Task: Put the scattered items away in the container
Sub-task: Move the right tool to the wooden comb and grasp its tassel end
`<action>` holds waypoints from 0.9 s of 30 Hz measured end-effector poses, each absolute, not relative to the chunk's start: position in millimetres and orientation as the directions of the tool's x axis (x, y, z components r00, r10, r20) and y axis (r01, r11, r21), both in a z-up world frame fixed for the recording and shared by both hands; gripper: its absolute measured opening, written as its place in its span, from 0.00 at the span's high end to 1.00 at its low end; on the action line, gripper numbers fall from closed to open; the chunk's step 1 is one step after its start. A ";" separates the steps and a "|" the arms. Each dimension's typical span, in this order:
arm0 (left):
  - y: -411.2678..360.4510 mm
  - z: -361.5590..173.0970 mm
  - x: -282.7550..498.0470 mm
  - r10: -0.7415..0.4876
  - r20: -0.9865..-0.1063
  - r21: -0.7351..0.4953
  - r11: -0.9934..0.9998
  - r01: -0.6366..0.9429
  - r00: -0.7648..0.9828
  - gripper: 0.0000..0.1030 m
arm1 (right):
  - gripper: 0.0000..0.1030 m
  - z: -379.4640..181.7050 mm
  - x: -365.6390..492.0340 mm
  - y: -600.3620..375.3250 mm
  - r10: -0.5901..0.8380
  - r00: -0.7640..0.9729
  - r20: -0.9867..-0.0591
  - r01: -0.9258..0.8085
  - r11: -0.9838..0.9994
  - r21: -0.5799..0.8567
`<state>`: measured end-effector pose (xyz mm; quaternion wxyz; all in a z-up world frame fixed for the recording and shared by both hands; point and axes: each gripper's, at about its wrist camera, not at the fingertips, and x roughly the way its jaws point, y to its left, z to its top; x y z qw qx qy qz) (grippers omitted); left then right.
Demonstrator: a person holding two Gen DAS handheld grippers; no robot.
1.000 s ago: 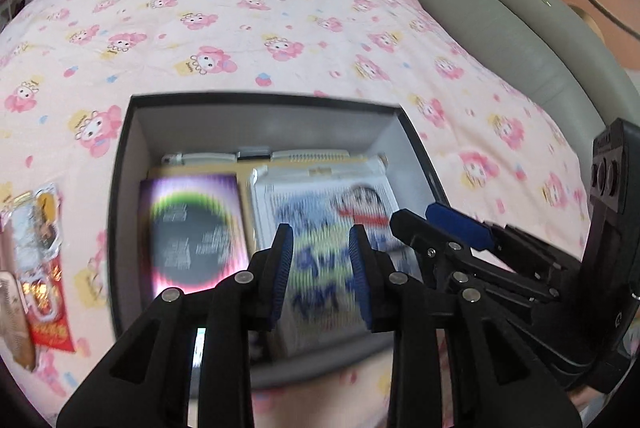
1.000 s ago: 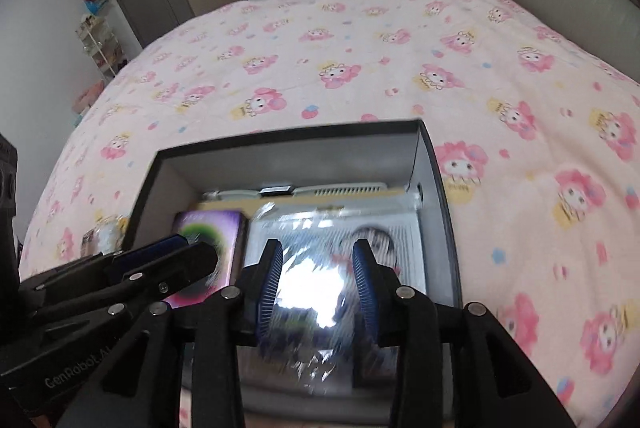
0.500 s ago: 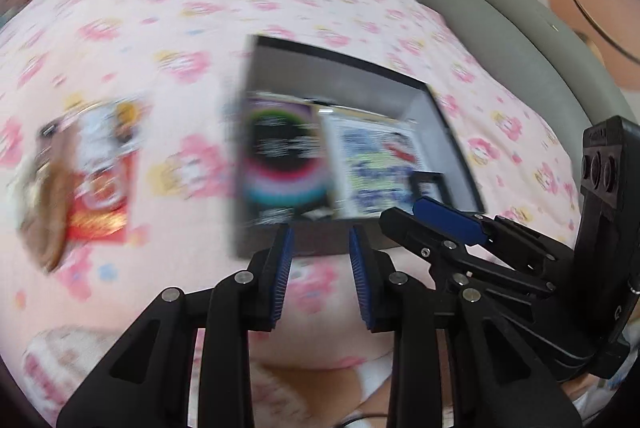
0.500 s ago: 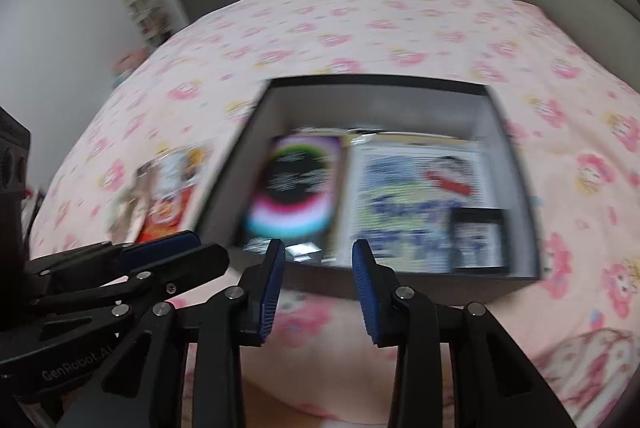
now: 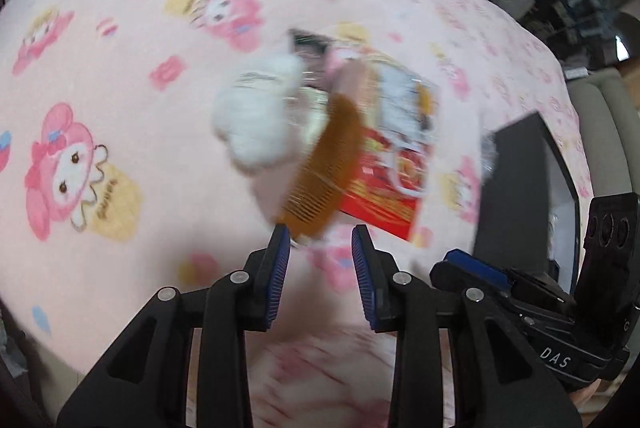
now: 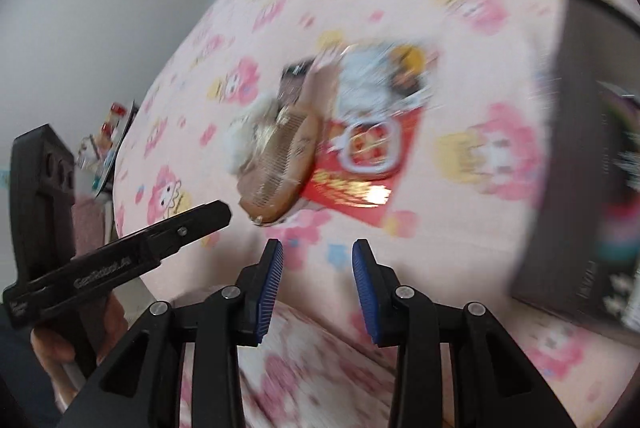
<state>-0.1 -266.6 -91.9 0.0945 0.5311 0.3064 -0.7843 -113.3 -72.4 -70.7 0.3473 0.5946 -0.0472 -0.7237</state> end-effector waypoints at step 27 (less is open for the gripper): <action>-217.7 -74.7 -35.0 0.352 -0.829 -0.496 -0.820 0.284 -0.434 0.99 | 0.96 -73.9 -125.6 -61.8 -0.656 -0.094 -0.749 0.346 -0.727 0.593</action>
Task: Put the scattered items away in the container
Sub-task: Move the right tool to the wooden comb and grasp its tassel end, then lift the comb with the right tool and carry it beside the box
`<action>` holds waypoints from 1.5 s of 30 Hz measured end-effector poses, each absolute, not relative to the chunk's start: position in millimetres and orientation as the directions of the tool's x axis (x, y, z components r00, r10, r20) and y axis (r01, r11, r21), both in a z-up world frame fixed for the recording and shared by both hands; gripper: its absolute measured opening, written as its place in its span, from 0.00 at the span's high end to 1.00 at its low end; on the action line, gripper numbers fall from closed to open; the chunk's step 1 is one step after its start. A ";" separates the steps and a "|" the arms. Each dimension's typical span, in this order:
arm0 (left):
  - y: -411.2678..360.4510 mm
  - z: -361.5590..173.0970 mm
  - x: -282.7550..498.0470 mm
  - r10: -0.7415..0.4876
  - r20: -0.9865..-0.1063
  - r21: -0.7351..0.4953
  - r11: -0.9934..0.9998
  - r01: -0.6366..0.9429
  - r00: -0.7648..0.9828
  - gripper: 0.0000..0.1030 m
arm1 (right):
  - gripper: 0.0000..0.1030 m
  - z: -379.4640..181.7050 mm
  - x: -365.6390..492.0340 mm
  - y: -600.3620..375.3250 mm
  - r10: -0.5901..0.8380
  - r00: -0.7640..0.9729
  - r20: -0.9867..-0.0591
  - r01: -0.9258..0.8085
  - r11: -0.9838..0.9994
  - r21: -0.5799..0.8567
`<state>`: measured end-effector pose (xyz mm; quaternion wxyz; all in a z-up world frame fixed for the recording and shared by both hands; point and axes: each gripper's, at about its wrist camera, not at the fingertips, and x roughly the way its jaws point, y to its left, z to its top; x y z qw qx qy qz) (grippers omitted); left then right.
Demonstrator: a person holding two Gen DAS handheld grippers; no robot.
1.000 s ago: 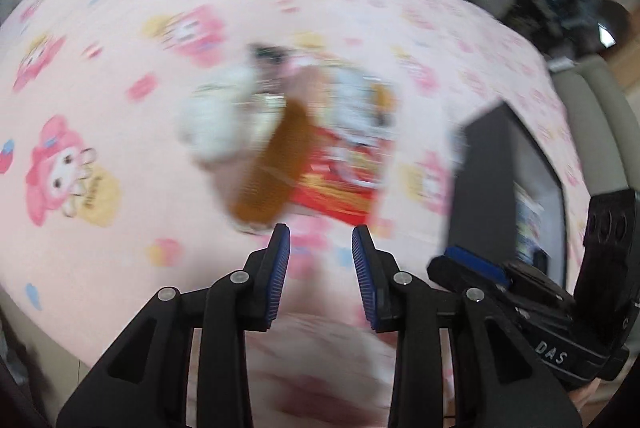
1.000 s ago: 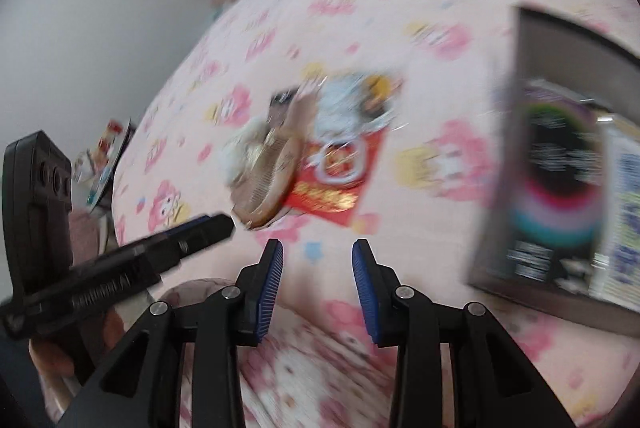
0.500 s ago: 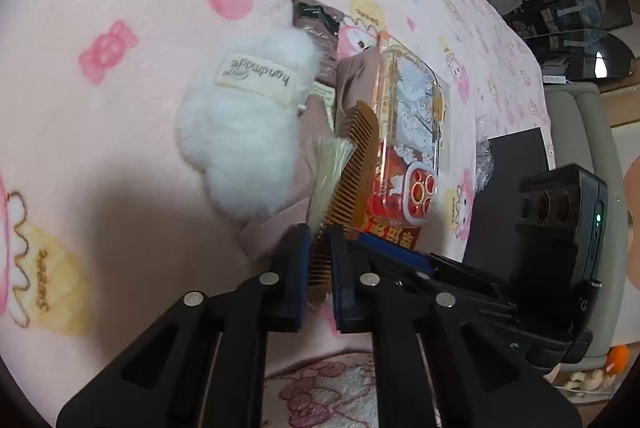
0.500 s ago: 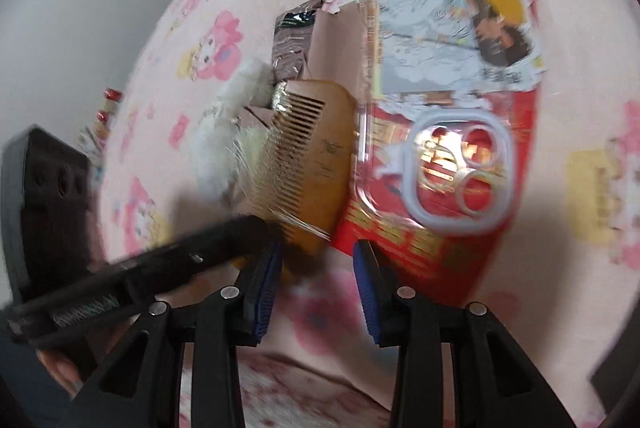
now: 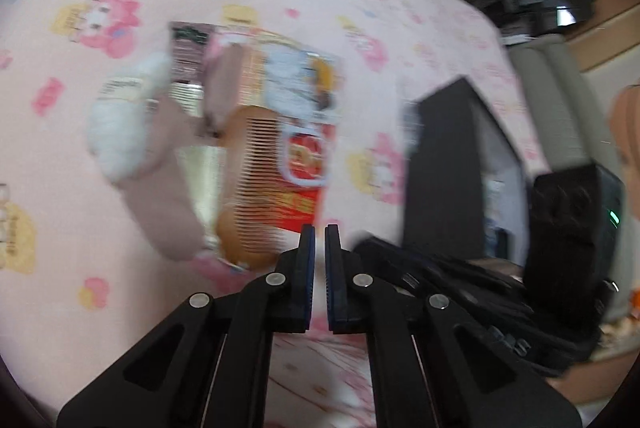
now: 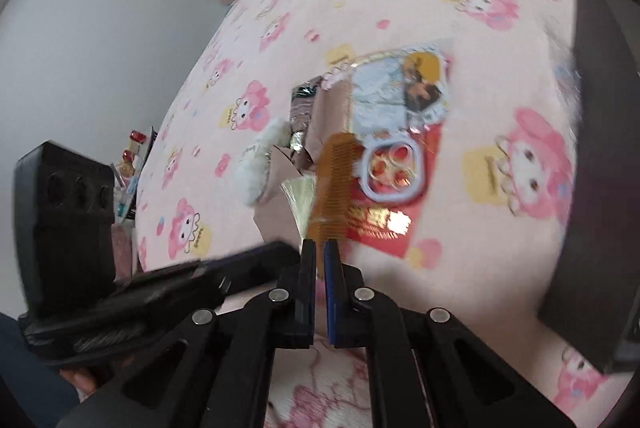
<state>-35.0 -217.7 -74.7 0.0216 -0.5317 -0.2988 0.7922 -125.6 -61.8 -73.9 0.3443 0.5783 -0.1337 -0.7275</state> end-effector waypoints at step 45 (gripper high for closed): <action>-42.3 -119.4 -36.1 0.514 -0.825 -0.555 -0.814 0.170 -0.236 0.74 | 0.96 -96.8 -38.7 134.7 -0.526 -0.283 -0.802 0.088 -0.847 0.524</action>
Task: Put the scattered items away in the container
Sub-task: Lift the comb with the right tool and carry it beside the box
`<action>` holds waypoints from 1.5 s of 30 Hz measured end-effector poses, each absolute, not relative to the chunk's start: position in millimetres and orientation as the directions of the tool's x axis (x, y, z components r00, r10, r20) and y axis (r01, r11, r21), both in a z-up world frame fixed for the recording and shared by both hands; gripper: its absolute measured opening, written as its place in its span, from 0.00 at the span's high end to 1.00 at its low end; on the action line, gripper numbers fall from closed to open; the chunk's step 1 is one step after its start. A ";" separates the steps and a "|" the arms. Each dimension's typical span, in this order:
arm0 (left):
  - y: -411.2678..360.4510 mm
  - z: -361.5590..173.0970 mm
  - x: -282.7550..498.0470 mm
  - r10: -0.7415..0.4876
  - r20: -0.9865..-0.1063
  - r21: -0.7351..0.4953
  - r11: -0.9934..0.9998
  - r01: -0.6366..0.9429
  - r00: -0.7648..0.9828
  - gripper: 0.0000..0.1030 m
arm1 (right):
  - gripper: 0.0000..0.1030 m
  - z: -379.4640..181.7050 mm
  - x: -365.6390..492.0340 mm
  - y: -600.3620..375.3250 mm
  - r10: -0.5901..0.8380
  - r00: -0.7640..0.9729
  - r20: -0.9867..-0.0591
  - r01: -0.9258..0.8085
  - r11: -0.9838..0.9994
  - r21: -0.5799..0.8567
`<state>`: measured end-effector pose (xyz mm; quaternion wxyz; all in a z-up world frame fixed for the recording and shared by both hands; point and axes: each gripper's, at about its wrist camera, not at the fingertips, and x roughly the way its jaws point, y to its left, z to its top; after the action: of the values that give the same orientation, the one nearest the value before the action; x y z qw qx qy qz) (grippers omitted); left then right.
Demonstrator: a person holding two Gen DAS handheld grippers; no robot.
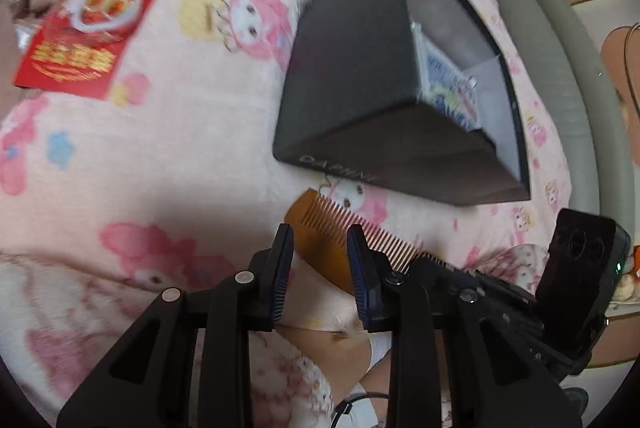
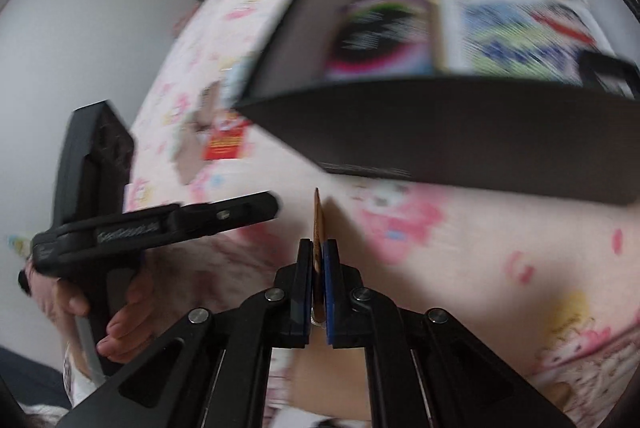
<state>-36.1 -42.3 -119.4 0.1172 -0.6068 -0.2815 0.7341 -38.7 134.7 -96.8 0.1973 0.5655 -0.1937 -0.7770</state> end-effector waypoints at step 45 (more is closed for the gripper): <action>-13.5 -121.4 -47.7 0.702 -0.618 -0.752 -0.659 0.006 -0.354 0.73 | 0.80 -127.7 -63.0 100.7 -0.140 -0.373 -0.917 0.238 -0.970 0.051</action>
<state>-47.7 -13.5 -121.4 0.2325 -0.5187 -0.3415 0.7485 -63.0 100.7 -127.7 0.1142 0.5483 0.0448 -0.8272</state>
